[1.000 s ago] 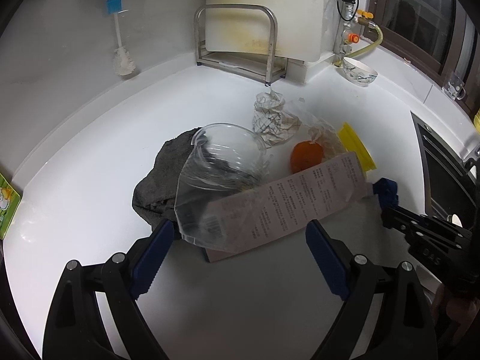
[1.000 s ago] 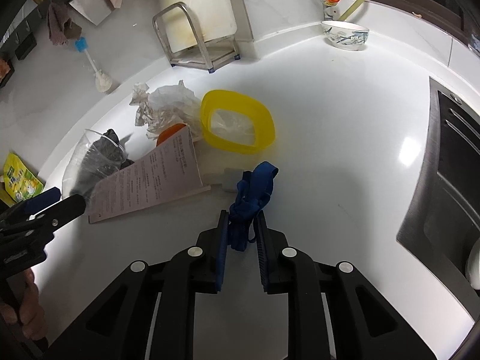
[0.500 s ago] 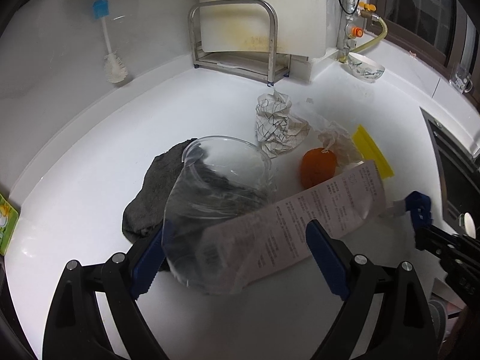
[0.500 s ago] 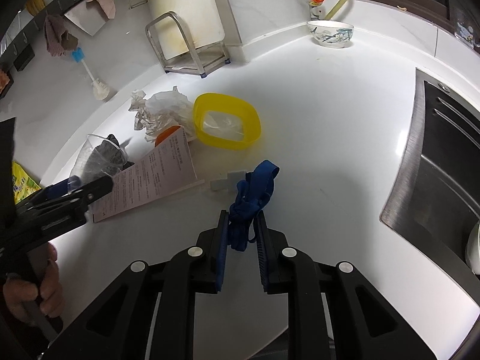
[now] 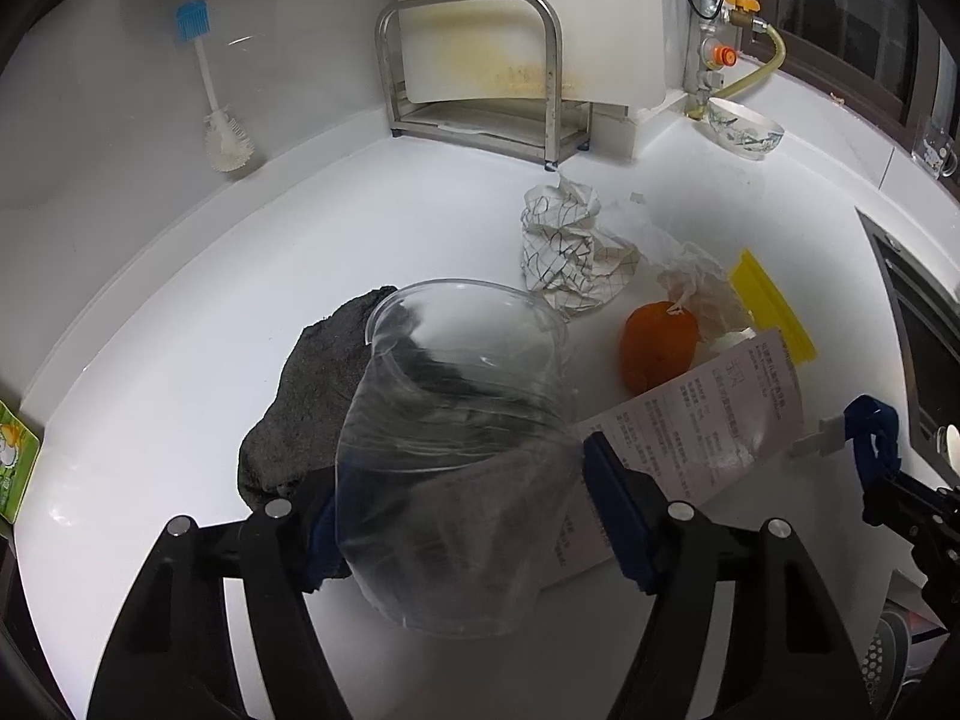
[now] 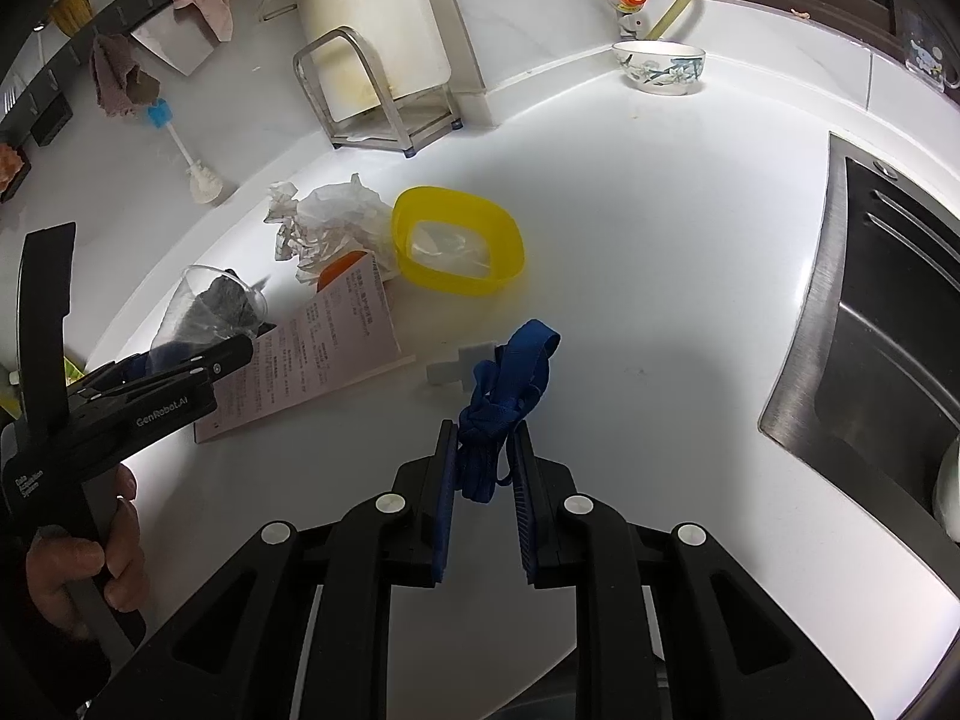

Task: Collect trash
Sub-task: 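Grasp the clear plastic cup with the left gripper while the right holds the strap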

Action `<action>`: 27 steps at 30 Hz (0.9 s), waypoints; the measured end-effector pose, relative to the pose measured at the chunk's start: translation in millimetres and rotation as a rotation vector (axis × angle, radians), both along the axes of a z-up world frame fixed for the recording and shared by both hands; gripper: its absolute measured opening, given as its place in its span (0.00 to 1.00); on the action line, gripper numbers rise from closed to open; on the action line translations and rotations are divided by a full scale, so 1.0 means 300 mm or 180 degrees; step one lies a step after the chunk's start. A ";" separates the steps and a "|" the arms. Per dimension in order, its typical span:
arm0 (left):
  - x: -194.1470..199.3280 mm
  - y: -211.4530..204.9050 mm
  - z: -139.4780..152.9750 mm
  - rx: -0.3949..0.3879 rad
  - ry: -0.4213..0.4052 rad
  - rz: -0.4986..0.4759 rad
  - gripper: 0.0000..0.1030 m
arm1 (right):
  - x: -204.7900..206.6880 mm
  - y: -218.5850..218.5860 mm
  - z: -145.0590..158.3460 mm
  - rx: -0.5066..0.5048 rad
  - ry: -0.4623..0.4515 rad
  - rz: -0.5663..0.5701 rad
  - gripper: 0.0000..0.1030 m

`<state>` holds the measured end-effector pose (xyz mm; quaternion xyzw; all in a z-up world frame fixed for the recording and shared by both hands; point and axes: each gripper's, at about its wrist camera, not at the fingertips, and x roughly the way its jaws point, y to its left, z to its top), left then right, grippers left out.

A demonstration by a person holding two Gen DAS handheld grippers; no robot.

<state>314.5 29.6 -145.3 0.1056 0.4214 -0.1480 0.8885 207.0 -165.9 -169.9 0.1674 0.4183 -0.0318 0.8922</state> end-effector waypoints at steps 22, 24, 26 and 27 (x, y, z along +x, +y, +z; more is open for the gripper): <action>-0.138 0.051 0.119 -0.0145 -0.0073 -0.0055 0.66 | -0.059 0.049 0.057 0.0014 -0.0061 0.0101 0.17; -0.155 0.058 0.131 -0.0168 -0.0074 -0.0051 0.66 | -0.072 0.053 0.068 0.0018 -0.0075 0.0112 0.17; -0.169 0.063 0.143 -0.0169 -0.0078 -0.0057 0.66 | -0.088 0.055 0.080 0.0027 -0.0107 0.0114 0.17; -0.177 0.063 0.147 -0.0165 -0.0081 -0.0058 0.66 | -0.094 0.056 0.084 0.0032 -0.0117 0.0112 0.17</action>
